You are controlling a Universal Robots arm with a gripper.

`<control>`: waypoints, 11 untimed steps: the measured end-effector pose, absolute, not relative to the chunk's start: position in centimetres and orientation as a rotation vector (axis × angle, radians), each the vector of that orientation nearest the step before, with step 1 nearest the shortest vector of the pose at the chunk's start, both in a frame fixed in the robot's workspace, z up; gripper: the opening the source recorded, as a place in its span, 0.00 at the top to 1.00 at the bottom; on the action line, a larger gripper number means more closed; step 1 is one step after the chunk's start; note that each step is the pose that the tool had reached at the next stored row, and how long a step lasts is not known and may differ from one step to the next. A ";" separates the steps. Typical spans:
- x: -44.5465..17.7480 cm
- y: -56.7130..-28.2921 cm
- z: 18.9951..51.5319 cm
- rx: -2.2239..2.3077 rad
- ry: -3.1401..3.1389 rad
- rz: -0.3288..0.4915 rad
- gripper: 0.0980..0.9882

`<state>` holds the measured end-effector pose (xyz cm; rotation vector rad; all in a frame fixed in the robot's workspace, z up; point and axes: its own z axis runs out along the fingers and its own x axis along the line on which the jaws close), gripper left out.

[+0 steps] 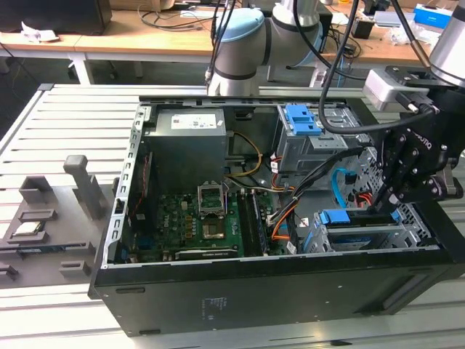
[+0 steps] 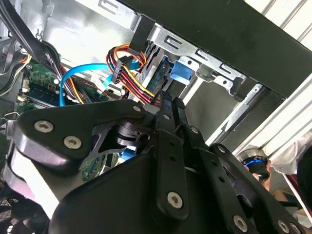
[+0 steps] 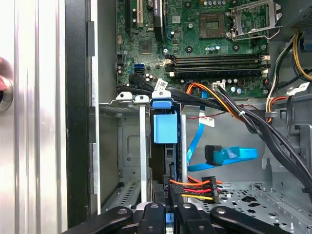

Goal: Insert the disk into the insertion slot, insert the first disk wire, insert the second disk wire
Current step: 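Insert the first disk wire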

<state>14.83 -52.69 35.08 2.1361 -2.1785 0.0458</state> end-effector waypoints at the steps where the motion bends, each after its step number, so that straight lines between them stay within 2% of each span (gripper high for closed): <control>1: 14.8 -52.7 35.1 2.136 -2.178 0.046 0.93; 11: 15.6 -52.1 34.9 2.126 -2.188 0.044 0.93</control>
